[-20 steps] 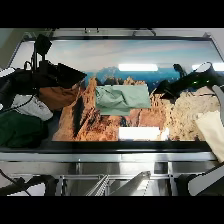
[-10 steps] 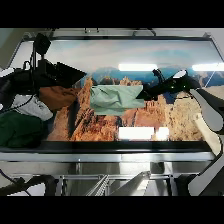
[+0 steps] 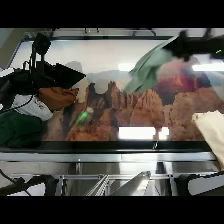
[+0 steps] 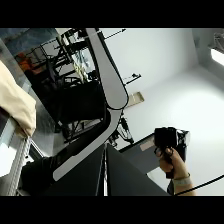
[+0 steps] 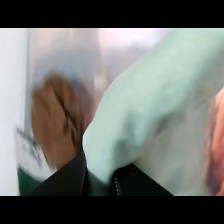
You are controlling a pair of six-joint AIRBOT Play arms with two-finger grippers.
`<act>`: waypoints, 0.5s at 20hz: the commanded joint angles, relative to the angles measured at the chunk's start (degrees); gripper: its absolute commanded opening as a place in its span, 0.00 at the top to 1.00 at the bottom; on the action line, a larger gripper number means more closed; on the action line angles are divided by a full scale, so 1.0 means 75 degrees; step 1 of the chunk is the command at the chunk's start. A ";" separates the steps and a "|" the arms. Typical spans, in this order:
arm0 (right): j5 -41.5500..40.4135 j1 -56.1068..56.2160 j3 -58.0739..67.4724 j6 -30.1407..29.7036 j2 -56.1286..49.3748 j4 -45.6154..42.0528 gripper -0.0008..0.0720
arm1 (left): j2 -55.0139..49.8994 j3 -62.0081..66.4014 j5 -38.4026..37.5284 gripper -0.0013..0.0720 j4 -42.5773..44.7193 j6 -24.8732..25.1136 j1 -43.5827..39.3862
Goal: Fold the shirts.
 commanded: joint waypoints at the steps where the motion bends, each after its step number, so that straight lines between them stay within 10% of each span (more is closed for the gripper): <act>1: 0.0245 -0.1457 0.1550 0.2186 0.0367 -0.0580 0.95 | 0.0006 0.0000 -0.0073 0.95 0.0006 0.0140 0.0003; 5: 0.1361 -0.2967 0.1183 0.2617 0.0629 -0.1527 0.95 | 0.0003 0.0000 -0.0169 0.95 0.0015 0.0154 0.0003; 10: 0.3771 -0.4025 0.0490 0.3107 0.1276 -0.6245 0.95 | 0.0000 0.0000 -0.0271 0.95 0.0015 0.0154 0.0003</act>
